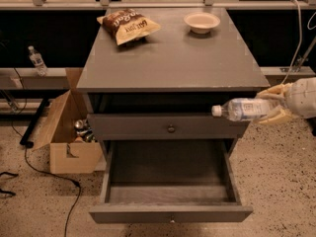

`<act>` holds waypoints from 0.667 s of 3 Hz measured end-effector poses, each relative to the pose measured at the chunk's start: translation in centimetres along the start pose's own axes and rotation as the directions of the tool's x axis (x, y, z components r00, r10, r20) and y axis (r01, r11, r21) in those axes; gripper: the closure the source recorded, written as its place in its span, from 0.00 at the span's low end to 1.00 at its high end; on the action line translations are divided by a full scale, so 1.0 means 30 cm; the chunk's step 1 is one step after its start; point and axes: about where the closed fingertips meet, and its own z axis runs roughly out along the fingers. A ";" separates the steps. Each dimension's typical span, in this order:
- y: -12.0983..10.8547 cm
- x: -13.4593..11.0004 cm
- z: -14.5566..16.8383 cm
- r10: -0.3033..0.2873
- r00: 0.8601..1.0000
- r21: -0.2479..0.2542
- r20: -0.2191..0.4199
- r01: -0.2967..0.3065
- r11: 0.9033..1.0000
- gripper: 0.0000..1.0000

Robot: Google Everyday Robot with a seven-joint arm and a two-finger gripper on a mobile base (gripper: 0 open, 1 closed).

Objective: Pick blue plastic bottle from middle drawer and place on counter

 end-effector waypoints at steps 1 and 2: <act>-0.105 -0.093 -0.028 -0.021 0.998 0.016 0.051 0.020 1.000 1.00; -0.233 -0.189 -0.049 -0.041 0.994 0.040 0.097 0.038 0.999 1.00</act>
Offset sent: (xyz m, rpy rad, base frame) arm 0.0676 0.0427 0.1327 0.1020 -0.1222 0.0850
